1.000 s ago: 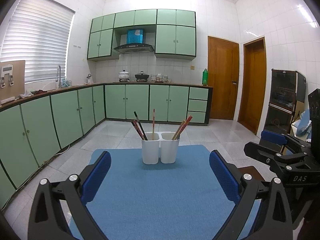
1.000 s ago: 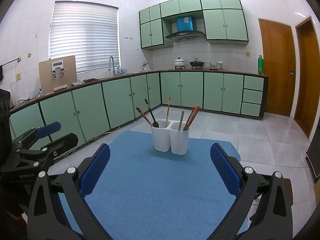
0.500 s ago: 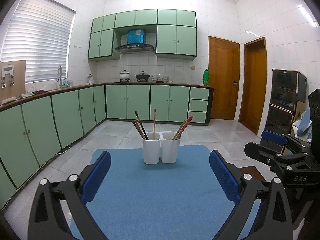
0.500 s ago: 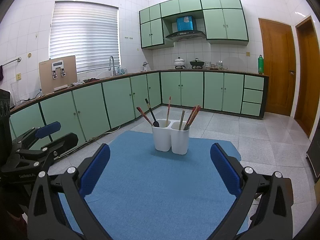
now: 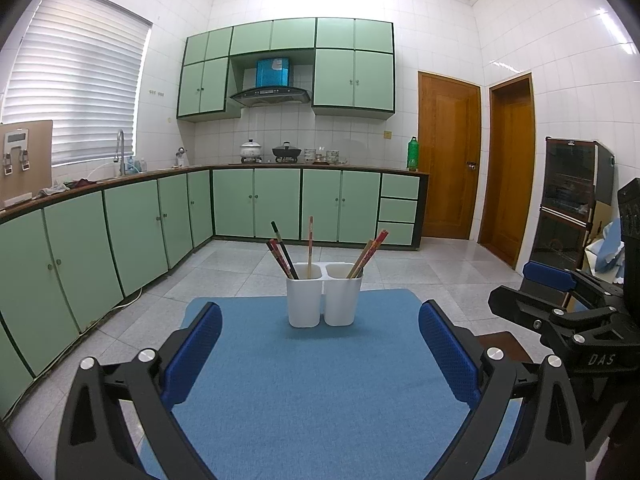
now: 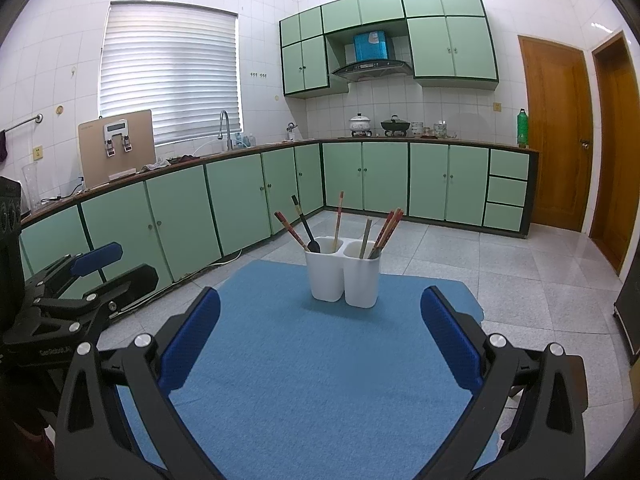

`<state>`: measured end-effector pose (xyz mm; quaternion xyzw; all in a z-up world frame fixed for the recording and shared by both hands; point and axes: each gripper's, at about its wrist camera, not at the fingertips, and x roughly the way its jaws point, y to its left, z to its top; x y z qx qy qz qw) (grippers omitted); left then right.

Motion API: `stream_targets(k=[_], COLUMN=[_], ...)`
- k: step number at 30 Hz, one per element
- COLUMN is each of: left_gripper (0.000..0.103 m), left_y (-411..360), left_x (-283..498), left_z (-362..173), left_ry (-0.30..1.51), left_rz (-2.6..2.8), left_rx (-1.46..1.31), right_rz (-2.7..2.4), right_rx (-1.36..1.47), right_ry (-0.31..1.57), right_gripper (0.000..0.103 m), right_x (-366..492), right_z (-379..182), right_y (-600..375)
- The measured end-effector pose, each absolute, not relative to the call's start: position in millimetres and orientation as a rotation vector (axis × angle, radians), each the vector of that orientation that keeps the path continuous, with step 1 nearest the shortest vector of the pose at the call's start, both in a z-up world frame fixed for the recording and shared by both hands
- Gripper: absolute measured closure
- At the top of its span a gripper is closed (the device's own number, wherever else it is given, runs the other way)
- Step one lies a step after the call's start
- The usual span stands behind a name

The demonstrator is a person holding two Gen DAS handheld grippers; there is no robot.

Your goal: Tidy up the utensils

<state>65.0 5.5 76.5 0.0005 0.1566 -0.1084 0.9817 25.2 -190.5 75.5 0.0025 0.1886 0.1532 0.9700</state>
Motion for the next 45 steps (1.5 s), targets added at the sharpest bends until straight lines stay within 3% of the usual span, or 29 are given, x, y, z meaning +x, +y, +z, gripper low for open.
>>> stream_targets(k=[45], left_gripper=[0.006], left_y=[8], left_x=[66], left_z=[71], left_ry=[0.328], left_rz=[-0.219], left_rx=[-0.013], right_rz=[0.307], right_rx=[0.002], right_ry=[0.399], right_gripper=[0.006], right_x=[28], right_z=[65], right_y=[-187])
